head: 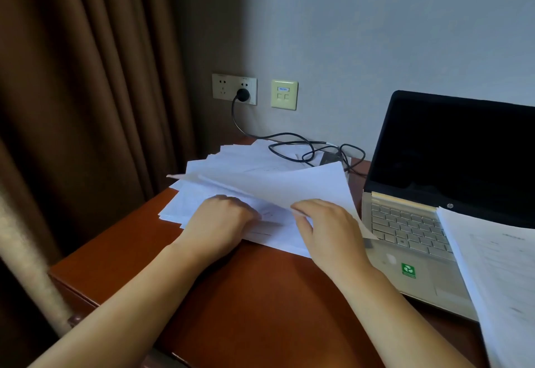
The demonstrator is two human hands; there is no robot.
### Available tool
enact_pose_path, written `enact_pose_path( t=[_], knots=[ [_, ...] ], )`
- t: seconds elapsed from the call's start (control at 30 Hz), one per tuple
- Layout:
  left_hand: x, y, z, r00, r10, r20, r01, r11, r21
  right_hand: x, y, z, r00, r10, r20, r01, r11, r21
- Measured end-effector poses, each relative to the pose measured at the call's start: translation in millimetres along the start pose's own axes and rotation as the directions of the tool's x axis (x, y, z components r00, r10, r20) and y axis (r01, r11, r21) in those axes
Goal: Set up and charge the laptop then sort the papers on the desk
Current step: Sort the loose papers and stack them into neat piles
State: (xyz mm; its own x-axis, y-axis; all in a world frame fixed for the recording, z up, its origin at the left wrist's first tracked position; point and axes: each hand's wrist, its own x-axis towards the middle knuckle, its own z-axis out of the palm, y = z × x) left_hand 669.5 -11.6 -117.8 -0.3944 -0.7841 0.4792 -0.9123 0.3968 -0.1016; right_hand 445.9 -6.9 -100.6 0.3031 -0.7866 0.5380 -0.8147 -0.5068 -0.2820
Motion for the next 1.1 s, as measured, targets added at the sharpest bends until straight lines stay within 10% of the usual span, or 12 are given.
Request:
enact_pose_path(
  t=[0.47, 0.63, 0.73, 0.87, 1.0, 1.1],
  knots=[
    [2.1, 12.3, -26.8, 0.874, 0.205, -0.442, -0.258, 0.964, -0.063, -5.1, -4.3, -3.6, 0.985, 0.075, 0.157, -0.08, 0.996, 0.026],
    [1.0, 9.2, -34.7, 0.79, -0.205, -0.578, 0.125, 0.977, -0.176, -3.4, 1.2, -10.7, 0.975, 0.221, 0.012, -0.219, 0.954, 0.202],
    [0.2, 9.6, -33.4, 0.754, -0.49, -0.437, 0.303, 0.851, -0.429, -1.6, -1.5, -20.5, 0.943, 0.334, -0.008, -0.271, 0.777, 0.568],
    [14.7, 16.7, -37.9, 0.836, -0.524, -0.164, 0.204, 0.573, -0.793, 1.1, -8.8, -33.8, 0.931, 0.355, 0.082, -0.256, 0.48, 0.839],
    [41.4, 17.2, -53.2, 0.819, -0.573, -0.011, 0.17, 0.262, -0.95, 1.0, -5.7, -47.4, 0.911, 0.407, 0.065, -0.237, 0.39, 0.89],
    [55.2, 22.4, -56.4, 0.802, -0.596, 0.019, 0.206, 0.247, -0.947, 2.1, -0.6, -56.5, 0.902, 0.432, -0.004, -0.175, 0.373, 0.911]
  ],
)
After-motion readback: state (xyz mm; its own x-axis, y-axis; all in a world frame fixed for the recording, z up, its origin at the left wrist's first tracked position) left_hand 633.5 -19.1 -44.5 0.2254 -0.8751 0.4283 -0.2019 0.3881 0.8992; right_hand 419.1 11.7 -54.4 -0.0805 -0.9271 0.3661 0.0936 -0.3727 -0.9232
